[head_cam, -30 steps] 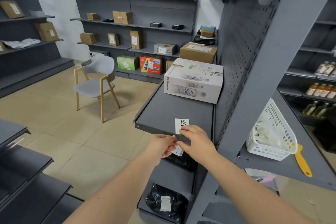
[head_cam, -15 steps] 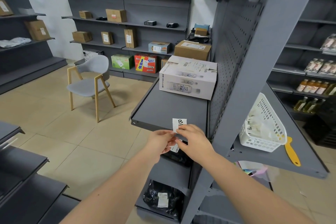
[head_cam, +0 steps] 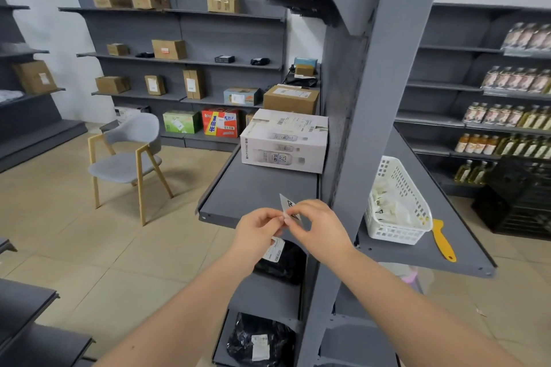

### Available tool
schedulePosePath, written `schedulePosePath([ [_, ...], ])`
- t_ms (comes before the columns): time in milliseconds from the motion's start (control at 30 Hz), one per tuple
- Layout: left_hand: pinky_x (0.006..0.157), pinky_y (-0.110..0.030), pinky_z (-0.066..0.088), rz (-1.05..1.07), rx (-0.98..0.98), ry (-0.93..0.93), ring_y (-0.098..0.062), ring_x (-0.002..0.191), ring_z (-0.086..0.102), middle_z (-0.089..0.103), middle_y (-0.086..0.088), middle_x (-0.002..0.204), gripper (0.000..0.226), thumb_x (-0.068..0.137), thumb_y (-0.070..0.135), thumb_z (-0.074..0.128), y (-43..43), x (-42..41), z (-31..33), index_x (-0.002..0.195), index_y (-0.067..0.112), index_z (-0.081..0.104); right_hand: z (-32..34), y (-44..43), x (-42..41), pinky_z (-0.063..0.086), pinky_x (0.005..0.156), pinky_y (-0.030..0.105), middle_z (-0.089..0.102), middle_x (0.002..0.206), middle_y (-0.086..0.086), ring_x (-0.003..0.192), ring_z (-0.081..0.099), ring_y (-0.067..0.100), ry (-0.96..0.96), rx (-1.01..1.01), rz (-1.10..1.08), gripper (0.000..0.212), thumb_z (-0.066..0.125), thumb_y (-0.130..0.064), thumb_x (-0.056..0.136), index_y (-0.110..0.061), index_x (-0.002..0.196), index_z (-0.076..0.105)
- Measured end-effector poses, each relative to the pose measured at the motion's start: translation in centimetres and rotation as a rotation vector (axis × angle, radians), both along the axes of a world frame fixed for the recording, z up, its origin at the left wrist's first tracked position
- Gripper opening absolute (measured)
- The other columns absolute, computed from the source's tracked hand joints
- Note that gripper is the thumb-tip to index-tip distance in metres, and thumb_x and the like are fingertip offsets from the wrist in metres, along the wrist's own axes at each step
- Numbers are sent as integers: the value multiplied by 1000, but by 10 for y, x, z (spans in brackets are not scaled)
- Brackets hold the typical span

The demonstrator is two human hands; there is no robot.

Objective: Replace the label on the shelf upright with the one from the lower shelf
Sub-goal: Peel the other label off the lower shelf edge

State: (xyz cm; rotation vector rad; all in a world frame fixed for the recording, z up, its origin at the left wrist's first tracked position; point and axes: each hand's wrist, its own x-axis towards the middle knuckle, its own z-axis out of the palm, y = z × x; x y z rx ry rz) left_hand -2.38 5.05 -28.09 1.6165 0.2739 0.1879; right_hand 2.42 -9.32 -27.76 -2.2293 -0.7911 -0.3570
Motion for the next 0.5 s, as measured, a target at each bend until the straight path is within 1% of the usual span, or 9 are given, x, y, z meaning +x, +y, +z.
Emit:
schedulePosePath([
  [100, 61, -17, 48, -12, 57, -51, 5, 65, 64, 72, 13, 71, 18, 91, 12, 60, -8, -2, 10, 84, 19, 75, 7, -8, -4, 44, 84, 22, 69, 91, -6, 95, 56, 12, -17, 20, -13, 12, 63, -27, 87, -22, 94, 71],
  [167, 59, -12, 48, -36, 79, -113, 8, 66, 64, 72, 14, 71, 17, 91, 10, 61, -13, -3, 18, 85, 17, 76, 13, -14, -7, 45, 84, 21, 69, 90, -8, 94, 57, 9, -48, 46, -14, 11, 64, -26, 86, -22, 94, 71],
  [233, 63, -10, 49, -71, 122, -183, 6, 70, 65, 73, 14, 74, 17, 90, 9, 63, -18, -5, 27, 85, 18, 77, 20, -22, -10, 45, 84, 20, 69, 89, -10, 92, 57, 6, -77, 82, -21, 10, 65, -24, 86, -22, 94, 72],
  [333, 71, -15, 52, -105, 205, -284, -2, 78, 69, 76, 11, 79, 21, 88, 9, 66, -26, -5, 41, 81, 24, 78, 32, -36, -14, 44, 83, 16, 69, 87, -12, 88, 57, 4, -125, 146, -42, 10, 69, -20, 84, -21, 93, 73],
  [433, 74, -22, 56, -128, 291, -376, -8, 79, 71, 77, 9, 81, 21, 86, 9, 67, -36, -3, 58, 80, 26, 78, 48, -49, -17, 47, 82, 18, 69, 84, -13, 85, 59, 2, -178, 214, -50, 11, 71, -17, 82, -22, 92, 74],
  [500, 73, -21, 55, -146, 331, -430, -7, 77, 70, 77, 11, 80, 23, 85, 9, 68, -44, -2, 72, 79, 29, 78, 60, -58, -19, 49, 80, 21, 69, 84, -14, 85, 61, 3, -201, 252, -47, 12, 72, -16, 82, -23, 91, 74],
])
